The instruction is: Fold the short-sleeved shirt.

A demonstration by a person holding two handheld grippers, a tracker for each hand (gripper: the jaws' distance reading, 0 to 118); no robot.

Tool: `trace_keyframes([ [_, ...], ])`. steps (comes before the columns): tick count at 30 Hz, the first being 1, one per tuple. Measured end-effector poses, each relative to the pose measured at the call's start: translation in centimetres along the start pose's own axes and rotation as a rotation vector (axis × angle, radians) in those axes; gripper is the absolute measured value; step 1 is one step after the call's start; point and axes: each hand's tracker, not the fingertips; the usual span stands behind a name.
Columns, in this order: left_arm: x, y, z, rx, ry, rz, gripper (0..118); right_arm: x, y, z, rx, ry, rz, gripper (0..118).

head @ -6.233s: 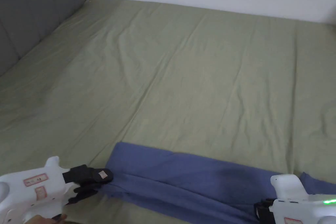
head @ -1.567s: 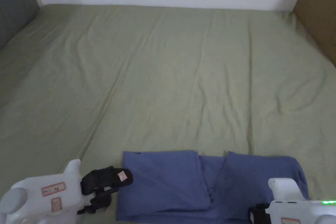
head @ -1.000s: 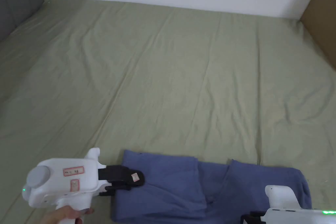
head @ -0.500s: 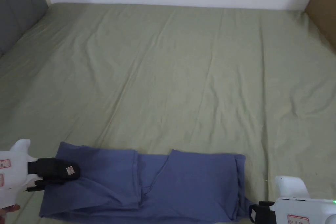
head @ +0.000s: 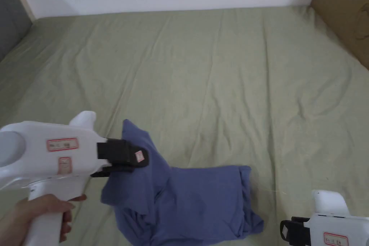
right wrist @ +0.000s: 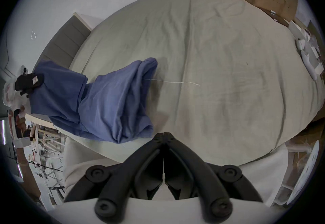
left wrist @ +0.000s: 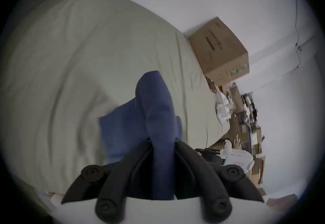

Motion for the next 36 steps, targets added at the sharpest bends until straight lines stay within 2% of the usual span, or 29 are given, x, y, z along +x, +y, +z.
trace_keyframes([
  [3,2.6,-0.7,-5.0,-0.098,-0.014,-0.042,12,1.2,-0.2,0.5,0.014,-0.002,-0.026,0],
  [4,3.3,-1.1,-6.9,-0.144,-0.009,-0.069,23,1.6,-0.3,0.6,0.018,-0.001,-0.033,0],
  [5,4.0,-1.6,-8.7,-0.155,-0.006,-0.072,40,2.0,-0.3,0.8,0.023,-0.004,-0.044,0],
  [6,4.4,-2.0,-10.2,-0.172,-0.011,-0.079,64,2.4,-0.4,0.8,0.026,-0.004,-0.053,0],
  [7,4.5,-2.1,-11.8,-0.196,-0.022,-0.083,80,2.8,-0.6,0.9,0.027,-0.002,-0.065,0],
  [8,4.7,-2.5,-13.2,-0.212,-0.035,-0.063,87,3.2,-0.7,1.0,0.026,-0.002,-0.075,0],
  [9,5.0,-2.7,-14.3,-0.242,-0.058,-0.06,87,3.5,-0.8,1.0,0.026,-0.004,-0.082,0],
  [10,5.3,-2.8,-15.1,-0.26,-0.066,-0.045,105,3.8,-1.0,1.0,0.026,-0.007,-0.088,0],
  [11,5.8,-2.8,-15.5,-0.255,-0.072,-0.031,110,4.1,-1.1,1.1,0.025,-0.008,-0.092,0],
  [15,6.1,-2.4,-15.3,-0.229,-0.097,-0.031,109,5.1,-1.5,1.0,0.014,-0.017,-0.118,0],
  [16,5.8,-2.2,-14.8,-0.223,-0.076,-0.035,102,5.2,-1.6,1.0,0.015,-0.018,-0.121,0],
  [17,5.3,-2.2,-14.3,-0.212,-0.065,-0.037,89,5.4,-1.6,1.0,0.015,-0.018,-0.123,0],
  [18,4.6,-2.3,-13.6,-0.2,-0.06,-0.035,67,5.4,-1.6,1.1,0.017,-0.016,-0.125,0],
  [19,4.0,-2.4,-12.9,-0.188,-0.053,-0.028,32,5.5,-1.7,1.1,0.018,-0.014,-0.127,0],
  [20,3.2,-2.6,-12.4,-0.181,-0.042,-0.017,13,5.5,-1.7,1.1,0.019,-0.012,-0.128,0],
  [24,-0.4,-5.1,-11.4,-0.178,0.124,0.024,10,5.3,-1.6,1.0,0.019,-0.009,-0.12,0],
  [28,-2.3,-8.0,-11.4,-0.205,0.03,0.134,10,5.2,-1.6,0.8,0.017,0.007,-0.114,0],
  [36,2.0,-8.3,-16.2,-0.26,-0.001,0.049,10,5.2,-1.9,0.9,0.015,0.006,-0.116,0],
])
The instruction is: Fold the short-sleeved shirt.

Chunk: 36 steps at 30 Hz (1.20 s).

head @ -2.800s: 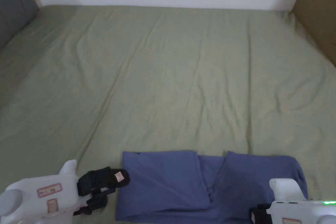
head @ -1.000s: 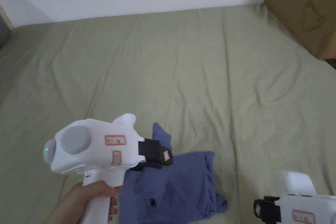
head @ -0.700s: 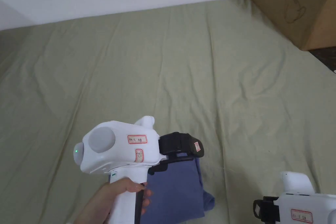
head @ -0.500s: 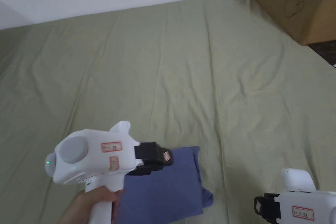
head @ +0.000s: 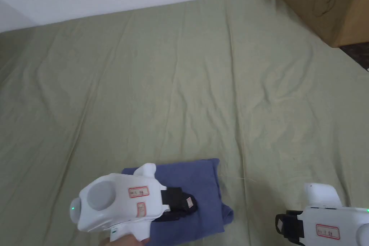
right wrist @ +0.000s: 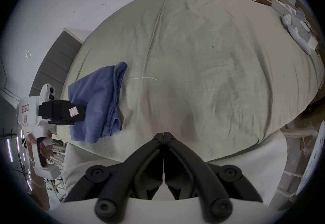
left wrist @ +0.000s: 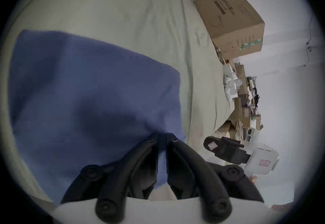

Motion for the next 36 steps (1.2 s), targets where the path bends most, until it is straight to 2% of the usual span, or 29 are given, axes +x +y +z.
trace_keyframes([
  [5,4.0,-0.3,-3.9,-0.089,0.058,-0.175,10,0.3,-0.2,0.1,0.001,-0.012,-0.003,0],
  [8,5.3,-0.6,-5.5,-0.114,0.067,-0.174,10,0.3,-0.1,0.4,0.006,-0.013,-0.003,0],
  [12,6.0,-1.0,-6.2,-0.144,-0.043,-0.163,9,0.2,0.1,1.0,0.016,-0.015,0.006,0],
  [16,5.1,-1.4,-3.4,-0.075,-0.049,-0.173,9,-0.6,0.7,2.0,0.037,-0.015,0.031,0],
  [20,1.4,-1.1,4.1,0.091,-0.115,-0.152,10,-2.9,2.2,2.8,0.069,0.038,0.11,0],
  [23,-2.2,-1.7,9.0,0.247,-0.089,-0.116,10,-5.5,3.6,2.6,0.089,0.098,0.17,0],
  [26,-6.4,-3.4,12.2,0.381,-0.108,-0.049,10,-8.7,4.9,1.6,0.082,0.168,0.222,0],
  [28,-8.9,-4.9,13.3,0.446,-0.086,0.015,10,-11.1,5.3,0.5,0.069,0.175,0.29,0],
  [32,-11.8,-7.1,13.7,0.415,0.065,0.017,10,-14.9,5.5,-2.7,0.014,0.166,0.401,0],
  [34,-12.9,-7.5,13.4,0.368,0.072,0.057,10,-15.9,5.4,-4.9,-0.017,0.155,0.419,0],
  [36,-14.1,-7.6,12.9,0.346,-0.004,0.142,10,-16.1,5.2,-7.3,-0.077,0.124,0.419,0],
])
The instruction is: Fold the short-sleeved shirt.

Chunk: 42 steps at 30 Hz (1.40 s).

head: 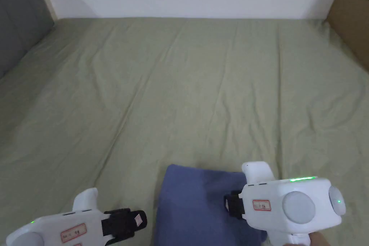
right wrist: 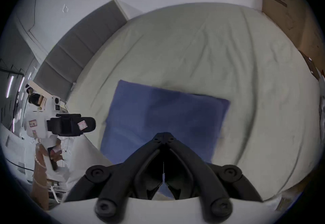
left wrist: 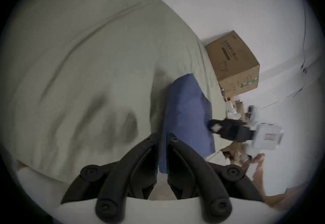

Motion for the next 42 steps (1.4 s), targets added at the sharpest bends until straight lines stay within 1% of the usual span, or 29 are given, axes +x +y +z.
trace_keyframes([
  [1,-0.4,0.0,-0.2,-0.001,-0.029,0.022,10,0.2,-0.1,-1.2,-0.044,-0.015,-0.017,0],
  [3,-0.6,0.0,-0.4,0.035,-0.025,0.008,11,0.5,-0.4,-2.1,-0.053,-0.02,-0.014,0],
  [4,-0.5,0.0,-0.6,0.053,-0.018,-0.017,21,0.6,-0.4,-1.9,-0.044,-0.008,-0.027,0],
  [5,-0.4,0.2,-0.7,0.055,-0.015,-0.035,37,0.8,-0.4,-1.6,-0.038,0.0,-0.035,0],
  [6,-0.4,0.5,-1.0,0.053,-0.02,-0.049,55,1.0,-0.1,-1.4,-0.042,0.004,-0.039,0],
  [7,-0.4,0.8,-1.4,0.026,-0.059,-0.043,78,1.1,0.0,-1.4,-0.045,0.009,-0.04,0],
  [8,-0.5,1.1,-2.0,0.002,-0.092,-0.02,93,1.1,0.1,-1.5,-0.047,0.008,-0.039,0],
  [9,-0.6,1.4,-2.6,-0.02,-0.129,0.014,105,1.1,0.1,-1.4,-0.05,0.005,-0.036,0],
  [10,-0.8,1.7,-3.4,-0.04,-0.163,0.036,112,1.1,0.1,-1.4,-0.05,0.004,-0.035,0],
  [13,-1.4,2.4,-5.4,-0.061,-0.263,0.076,113,0.8,0.0,-1.5,-0.049,-0.006,-0.028,0],
  [14,-1.5,2.6,-6.1,-0.071,-0.275,0.086,113,0.8,-0.1,-1.5,-0.048,-0.007,-0.029,0],
  [17,-1.5,2.9,-8.5,-0.119,-0.328,0.135,113,1.1,0.0,-1.4,-0.049,0.003,-0.046,0],
  [19,-0.9,3.0,-9.5,-0.107,-0.39,0.168,112,1.4,0.0,-1.5,-0.051,0.016,-0.068,0],
  [22,-0.1,2.7,-11.9,-0.191,-0.441,0.117,112,1.7,0.0,-1.5,-0.052,0.033,-0.097,0],
  [23,0.4,2.7,-12.4,-0.214,-0.445,0.089,107,1.7,0.1,-1.5,-0.053,0.034,-0.1,0],
  [24,1.0,2.7,-12.6,-0.237,-0.445,0.064,90,1.6,0.1,-1.4,-0.054,0.032,-0.1,0],
  [25,1.1,3.1,-12.5,-0.233,-0.386,0.046,49,1.6,0.1,-1.4,-0.053,0.03,-0.098,0],
  [26,1.2,3.3,-12.3,-0.239,-0.383,0.047,35,1.6,0.1,-1.3,-0.053,0.029,-0.098,0],
  [27,1.2,3.7,-12.0,-0.249,-0.342,0.017,35,1.5,0.1,-1.3,-0.054,0.025,-0.097,0],
  [28,1.1,3.9,-12.0,-0.25,-0.214,-0.004,30,1.3,0.2,-1.1,-0.054,0.021,-0.094,0],
  [29,0.9,3.9,-12.2,-0.283,-0.203,-0.002,30,1.3,0.2,-1.0,-0.053,0.022,-0.093,0],
  [30,0.6,4.0,-12.2,-0.293,-0.26,0.005,30,1.1,0.3,-0.8,-0.054,0.028,-0.094,0],
  [31,0.6,4.4,-11.7,-0.28,-0.283,0.01,30,0.6,0.3,-0.5,-0.053,0.019,-0.087,0],
  [32,0.8,4.7,-11.2,-0.278,-0.267,-0.002,30,0.2,0.3,0.0,-0.037,-0.014,-0.06,0],
  [33,1.1,5.1,-10.8,-0.278,-0.254,-0.023,30,-0.2,0.3,0.5,-0.022,-0.025,-0.032,0],
  [35,1.1,6.4,-9.0,-0.259,-0.214,-0.093,30,-0.6,0.4,1.4,-0.012,-0.001,-0.037,0],
  [36,0.9,7.1,-8.1,-0.251,-0.2,-0.101,30,-0.7,0.5,1.7,-0.002,0.013,-0.044,0],
  [39,-0.6,9.8,-3.9,-0.2,-0.099,-0.165,30,-0.8,0.7,2.5,0.026,0.036,-0.065,0],
  [42,-3.4,12.8,0.5,-0.173,0.084,-0.17,30,-0.6,0.8,2.4,0.03,0.039,-0.091,0],
])
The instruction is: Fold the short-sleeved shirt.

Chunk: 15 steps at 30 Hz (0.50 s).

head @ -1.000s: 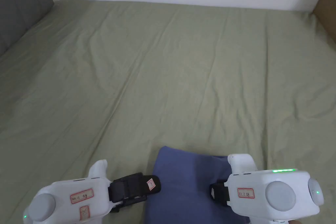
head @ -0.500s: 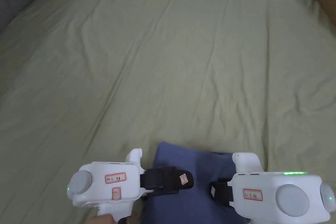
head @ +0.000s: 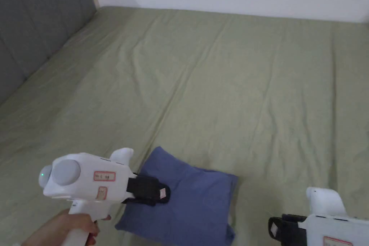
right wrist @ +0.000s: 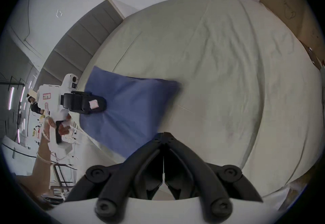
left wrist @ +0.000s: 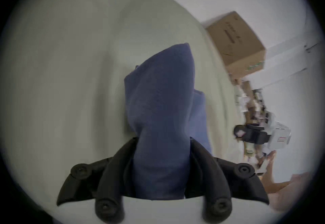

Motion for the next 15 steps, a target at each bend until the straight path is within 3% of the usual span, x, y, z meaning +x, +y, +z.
trace_keyframes([
  [3,-3.6,1.8,4.3,-0.046,0.237,-0.006,30,-0.3,-0.2,-0.1,-0.01,-0.03,0.001,0],
  [10,-9.1,5.2,9.4,-0.132,0.83,-0.238,33,-1.0,-1.0,-0.1,-0.007,-0.038,-0.01,0],
  [11,-9.8,5.6,9.6,-0.154,0.904,-0.248,45,-1.1,-1.0,-0.3,-0.009,-0.04,-0.013,0],
  [12,-10.5,5.9,9.9,-0.15,0.951,-0.271,67,-1.1,-1.1,-0.5,-0.011,-0.043,-0.015,0],
  [13,-11.9,6.4,10.2,-0.142,0.973,-0.277,82,-1.2,-1.1,-0.7,-0.015,-0.045,-0.018,0],
  [15,-13.2,6.6,10.6,-0.117,1.048,-0.265,88,-1.1,-1.2,-1.0,-0.023,-0.044,-0.026,0],
])
